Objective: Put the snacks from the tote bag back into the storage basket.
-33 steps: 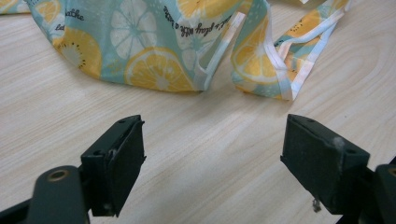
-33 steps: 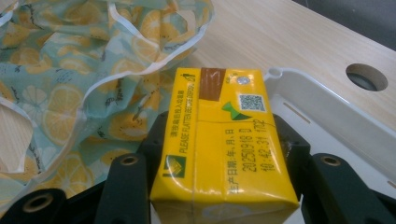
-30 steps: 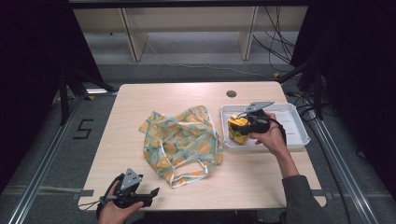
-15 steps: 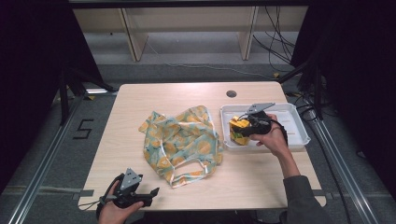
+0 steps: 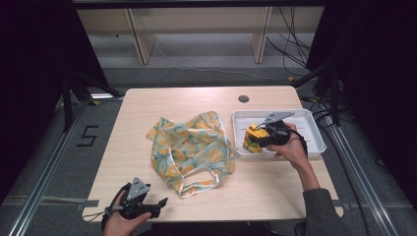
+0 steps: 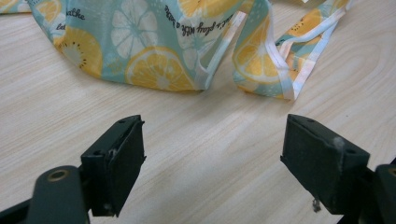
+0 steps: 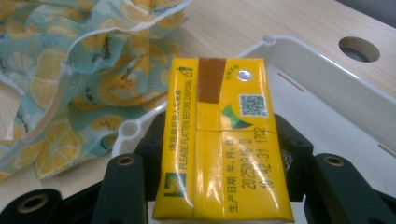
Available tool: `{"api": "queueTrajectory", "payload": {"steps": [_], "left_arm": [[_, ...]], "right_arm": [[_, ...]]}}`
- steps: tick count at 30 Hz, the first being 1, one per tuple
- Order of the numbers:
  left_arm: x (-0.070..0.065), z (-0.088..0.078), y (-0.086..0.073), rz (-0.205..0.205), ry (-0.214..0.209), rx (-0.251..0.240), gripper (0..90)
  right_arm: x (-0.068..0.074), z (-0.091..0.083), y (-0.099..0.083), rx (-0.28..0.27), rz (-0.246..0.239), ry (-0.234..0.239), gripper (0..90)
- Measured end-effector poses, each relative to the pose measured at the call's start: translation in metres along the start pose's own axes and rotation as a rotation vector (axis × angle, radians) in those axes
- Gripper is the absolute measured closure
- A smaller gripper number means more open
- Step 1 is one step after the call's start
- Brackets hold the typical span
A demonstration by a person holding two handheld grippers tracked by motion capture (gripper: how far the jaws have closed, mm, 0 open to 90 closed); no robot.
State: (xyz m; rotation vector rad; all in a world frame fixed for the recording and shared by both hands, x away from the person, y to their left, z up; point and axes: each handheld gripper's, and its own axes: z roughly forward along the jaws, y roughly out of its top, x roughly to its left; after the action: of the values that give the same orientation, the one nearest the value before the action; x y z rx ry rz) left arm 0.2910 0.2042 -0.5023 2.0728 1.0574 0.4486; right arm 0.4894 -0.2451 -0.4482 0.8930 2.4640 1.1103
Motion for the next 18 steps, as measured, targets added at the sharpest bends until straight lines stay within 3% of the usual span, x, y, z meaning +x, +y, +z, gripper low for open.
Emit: {"api": "queueTrajectory", "payload": {"steps": [1, 3, 8, 13, 16, 18], "left_arm": [[0.001, 0.0, 0.0, 0.016, 0.002, 0.001, 20.5], [0.0, 0.001, 0.0, -0.004, -0.002, -0.003, 20.5], [0.0, 0.001, 0.0, -0.005, -0.001, -0.004, 20.5], [0.0, 0.001, 0.0, -0.006, -0.001, -0.004, 20.5], [0.001, 0.0, 0.0, 0.018, 0.003, -0.004, 20.5], [0.0, 0.0, 0.0, -0.003, 0.003, 0.002, 20.5]], "right_arm": [[0.001, 0.0, 0.0, -0.024, 0.007, -0.006, 47.9], [0.001, -0.003, 0.001, -0.039, 0.04, 0.0, 40.4], [0.006, -0.018, 0.005, -0.078, 0.11, -0.032, 31.5], [0.01, -0.03, 0.004, -0.079, 0.111, -0.063, 30.2], [0.012, -0.045, 0.002, -0.093, 0.103, -0.089, 31.7], [0.017, -0.051, 0.001, -0.118, 0.116, -0.088, 32.5]]}}
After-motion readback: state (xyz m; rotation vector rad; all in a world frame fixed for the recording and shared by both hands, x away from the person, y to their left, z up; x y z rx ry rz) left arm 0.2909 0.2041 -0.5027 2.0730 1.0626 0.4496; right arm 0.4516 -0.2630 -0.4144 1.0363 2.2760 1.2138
